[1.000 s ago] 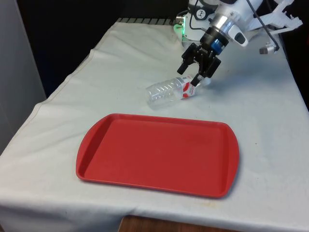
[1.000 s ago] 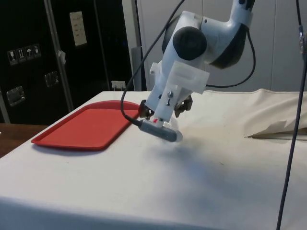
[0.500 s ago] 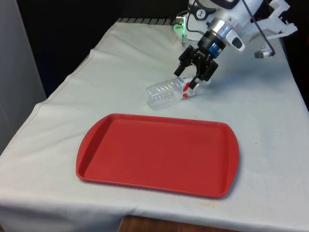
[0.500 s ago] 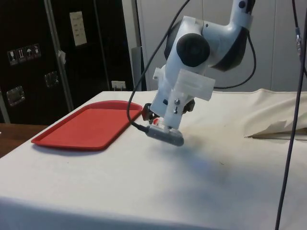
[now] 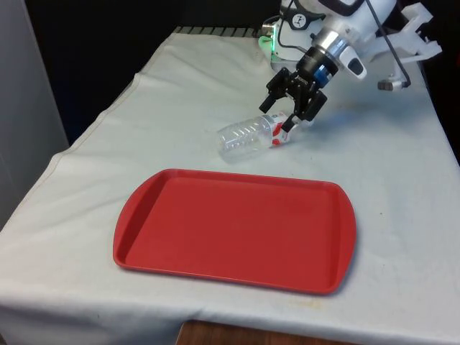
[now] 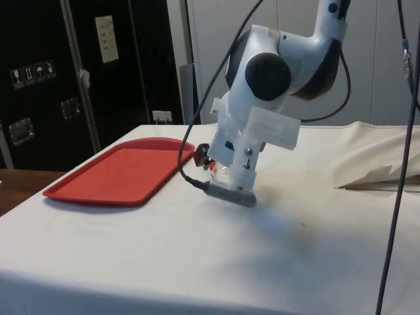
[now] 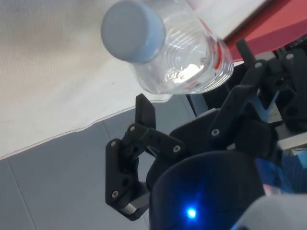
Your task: Place the bottle upright on the tray.
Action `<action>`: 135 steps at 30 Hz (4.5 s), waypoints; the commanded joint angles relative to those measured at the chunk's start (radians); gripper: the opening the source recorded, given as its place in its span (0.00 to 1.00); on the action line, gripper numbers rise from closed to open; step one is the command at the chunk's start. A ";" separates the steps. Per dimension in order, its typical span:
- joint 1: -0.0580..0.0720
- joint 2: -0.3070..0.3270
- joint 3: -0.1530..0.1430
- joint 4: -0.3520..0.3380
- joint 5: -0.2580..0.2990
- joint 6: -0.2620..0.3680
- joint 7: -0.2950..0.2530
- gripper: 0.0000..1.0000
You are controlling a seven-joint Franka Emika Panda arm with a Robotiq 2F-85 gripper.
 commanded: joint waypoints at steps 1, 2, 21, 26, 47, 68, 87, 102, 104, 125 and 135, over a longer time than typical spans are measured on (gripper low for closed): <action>0.005 0.008 0.003 0.007 -0.023 -0.007 0.022 1.00; 0.005 0.012 0.006 0.009 -0.026 -0.011 0.025 1.00; 0.005 0.064 0.025 0.027 -0.077 -0.048 0.071 0.98; 0.005 0.064 0.028 0.027 -0.076 -0.051 0.071 0.67; -0.006 -0.003 0.031 0.007 -0.049 -0.055 0.020 0.14; -0.013 -0.171 0.020 -0.012 0.065 -0.054 -0.141 0.14; -0.016 -0.223 0.018 0.021 0.129 -0.046 -0.160 0.14; -0.020 -0.209 0.013 0.064 0.137 -0.023 -0.096 0.14; -0.020 -0.207 0.012 0.070 0.138 -0.021 -0.087 0.14; -0.023 -0.177 0.005 0.143 0.147 -0.009 0.012 0.14; -0.025 -0.175 0.005 0.174 0.161 -0.011 0.039 0.14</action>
